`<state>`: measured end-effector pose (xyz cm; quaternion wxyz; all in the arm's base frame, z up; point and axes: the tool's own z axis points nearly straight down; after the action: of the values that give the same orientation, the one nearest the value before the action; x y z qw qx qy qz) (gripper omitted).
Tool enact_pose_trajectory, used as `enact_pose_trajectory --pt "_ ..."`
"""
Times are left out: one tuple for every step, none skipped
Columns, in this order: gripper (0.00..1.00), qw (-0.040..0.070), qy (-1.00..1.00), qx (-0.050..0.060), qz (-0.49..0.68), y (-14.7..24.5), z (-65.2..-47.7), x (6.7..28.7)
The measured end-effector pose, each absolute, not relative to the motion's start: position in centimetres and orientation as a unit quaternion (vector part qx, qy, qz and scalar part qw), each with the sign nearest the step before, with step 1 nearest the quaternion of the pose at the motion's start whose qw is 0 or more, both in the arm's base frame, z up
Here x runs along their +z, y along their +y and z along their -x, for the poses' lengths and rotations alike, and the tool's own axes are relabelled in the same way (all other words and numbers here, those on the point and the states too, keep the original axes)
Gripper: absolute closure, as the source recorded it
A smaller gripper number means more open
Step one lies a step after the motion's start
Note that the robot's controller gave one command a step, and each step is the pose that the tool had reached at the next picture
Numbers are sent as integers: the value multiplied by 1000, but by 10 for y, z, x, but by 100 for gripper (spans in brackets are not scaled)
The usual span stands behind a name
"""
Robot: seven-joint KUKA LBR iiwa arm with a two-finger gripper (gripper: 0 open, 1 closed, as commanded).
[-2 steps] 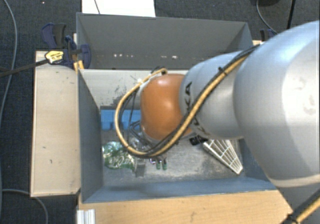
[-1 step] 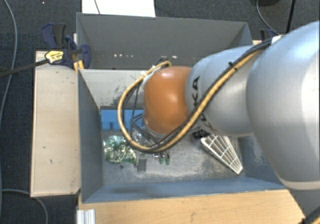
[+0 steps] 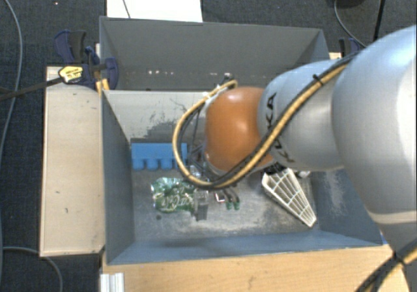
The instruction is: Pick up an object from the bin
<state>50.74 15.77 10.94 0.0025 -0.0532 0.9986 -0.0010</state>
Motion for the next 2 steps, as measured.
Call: enact_pose_trajectory --pt "100 -2 996 0 84 201 -505 146" --pt "100 1 996 1 89 208 -509 162"
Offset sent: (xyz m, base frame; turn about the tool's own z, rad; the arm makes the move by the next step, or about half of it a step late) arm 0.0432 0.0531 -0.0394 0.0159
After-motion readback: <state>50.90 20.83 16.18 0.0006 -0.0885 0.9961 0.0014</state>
